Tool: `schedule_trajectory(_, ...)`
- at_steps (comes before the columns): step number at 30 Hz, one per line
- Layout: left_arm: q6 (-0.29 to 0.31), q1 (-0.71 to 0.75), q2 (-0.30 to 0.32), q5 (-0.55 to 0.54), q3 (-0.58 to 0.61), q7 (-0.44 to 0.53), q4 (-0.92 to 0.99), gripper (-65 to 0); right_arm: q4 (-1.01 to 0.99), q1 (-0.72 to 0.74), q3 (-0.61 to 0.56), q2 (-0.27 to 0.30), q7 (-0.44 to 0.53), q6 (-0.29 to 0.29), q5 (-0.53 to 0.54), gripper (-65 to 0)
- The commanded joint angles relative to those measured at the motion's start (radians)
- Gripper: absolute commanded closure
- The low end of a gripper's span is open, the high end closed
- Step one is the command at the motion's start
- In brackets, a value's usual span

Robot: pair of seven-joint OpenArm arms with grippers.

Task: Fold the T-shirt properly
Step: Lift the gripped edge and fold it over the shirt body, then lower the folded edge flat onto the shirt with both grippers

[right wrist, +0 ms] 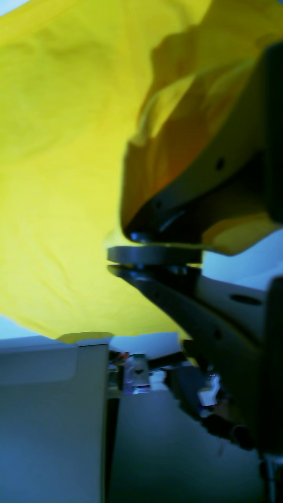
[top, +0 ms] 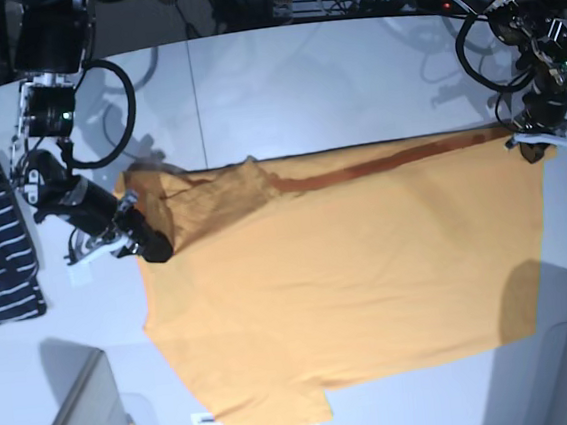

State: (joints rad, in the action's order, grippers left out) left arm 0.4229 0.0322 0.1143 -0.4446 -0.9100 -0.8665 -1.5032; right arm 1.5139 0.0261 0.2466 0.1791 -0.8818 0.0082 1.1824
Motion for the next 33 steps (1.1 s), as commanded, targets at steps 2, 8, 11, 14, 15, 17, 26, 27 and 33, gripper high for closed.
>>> schedule_trajectory(2,0.006,-0.036,0.018,0.022,-0.002,0.025,-0.015,0.0,-0.017,0.038,0.003,0.013,0.013,0.013,0.023,0.0)
schedule_trajectory(8,0.006,-0.093,0.018,0.073,-0.001,0.025,0.022,0.0,-0.085,0.088,0.001,0.010,0.013,0.013,0.021,0.0)
schedule_trajectory(11,0.006,-0.108,0.029,0.106,0.039,0.026,0.057,0.0,-0.128,0.119,-0.008,0.009,0.013,0.013,0.021,0.0)
schedule_trajectory(14,0.006,-0.108,0.037,0.106,0.071,0.030,0.065,0.0,-0.137,0.143,-0.082,0.030,0.020,0.013,0.021,0.0)
schedule_trajectory(15,0.006,-0.108,0.038,0.105,0.076,0.030,0.066,0.0,-0.137,0.151,-0.105,0.036,0.022,0.013,0.021,0.0)
schedule_trajectory(17,0.006,-0.114,0.038,0.106,0.079,0.031,0.069,0.0,-0.143,0.165,-0.134,0.044,0.037,0.013,0.021,0.0)
schedule_trajectory(26,0.006,-0.170,0.052,0.114,0.082,0.031,0.100,0.0,-0.209,0.211,-0.138,0.052,0.056,0.016,-0.077,0.0)
schedule_trajectory(27,0.006,-0.173,0.052,0.115,0.082,0.031,0.106,0.0,-0.209,0.212,-0.138,0.052,0.056,0.016,-0.095,0.0)
schedule_trajectory(33,0.006,-0.206,0.084,0.115,0.082,0.031,0.172,0.0,-0.207,0.214,-0.137,0.050,0.063,0.017,-0.117,0.0)
